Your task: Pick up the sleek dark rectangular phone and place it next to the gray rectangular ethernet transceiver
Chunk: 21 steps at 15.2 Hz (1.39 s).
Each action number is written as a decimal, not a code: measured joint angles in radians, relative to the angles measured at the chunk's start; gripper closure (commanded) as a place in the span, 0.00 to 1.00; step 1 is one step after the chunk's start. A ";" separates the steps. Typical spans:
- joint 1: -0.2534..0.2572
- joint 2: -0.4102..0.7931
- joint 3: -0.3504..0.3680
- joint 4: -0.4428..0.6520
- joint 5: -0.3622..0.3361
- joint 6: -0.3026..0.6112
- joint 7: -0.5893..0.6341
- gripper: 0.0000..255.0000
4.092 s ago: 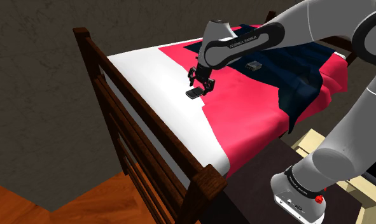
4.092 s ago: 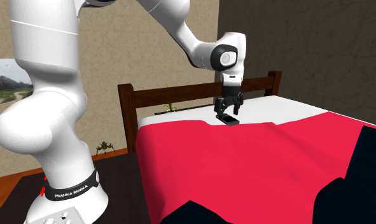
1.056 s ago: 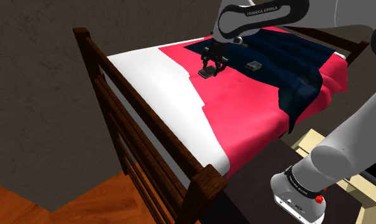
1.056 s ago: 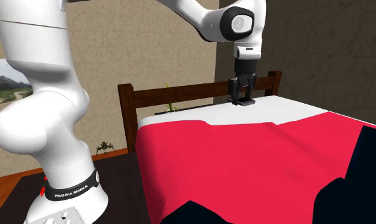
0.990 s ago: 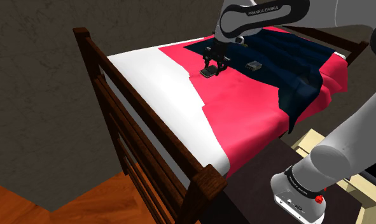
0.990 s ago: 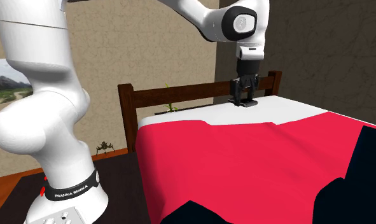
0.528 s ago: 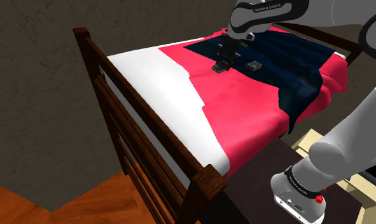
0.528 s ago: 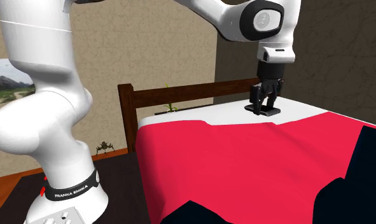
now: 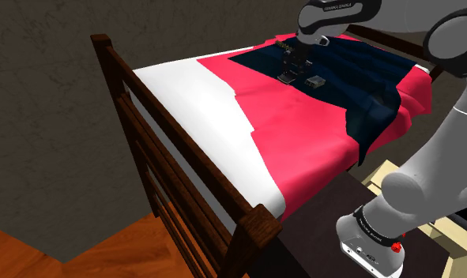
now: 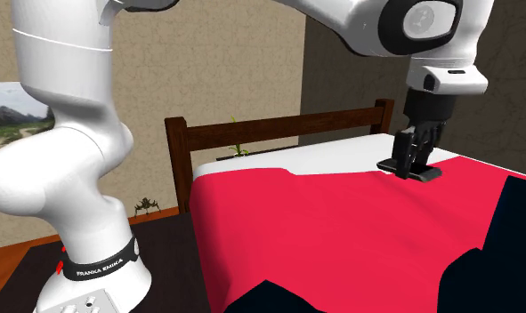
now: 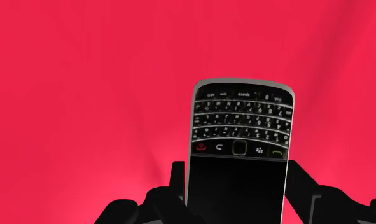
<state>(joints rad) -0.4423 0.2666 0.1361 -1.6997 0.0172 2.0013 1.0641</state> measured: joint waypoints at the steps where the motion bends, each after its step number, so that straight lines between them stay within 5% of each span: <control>1: -0.014 0.014 -0.008 0.018 0.001 -0.005 -0.022 1.00; 9: -0.098 0.185 -0.053 0.273 0.004 -0.096 -0.154 1.00; 21: -0.108 0.234 -0.058 0.202 0.005 0.024 -0.175 1.00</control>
<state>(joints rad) -0.5507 0.5007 0.0780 -1.4980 0.0218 2.0249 0.8893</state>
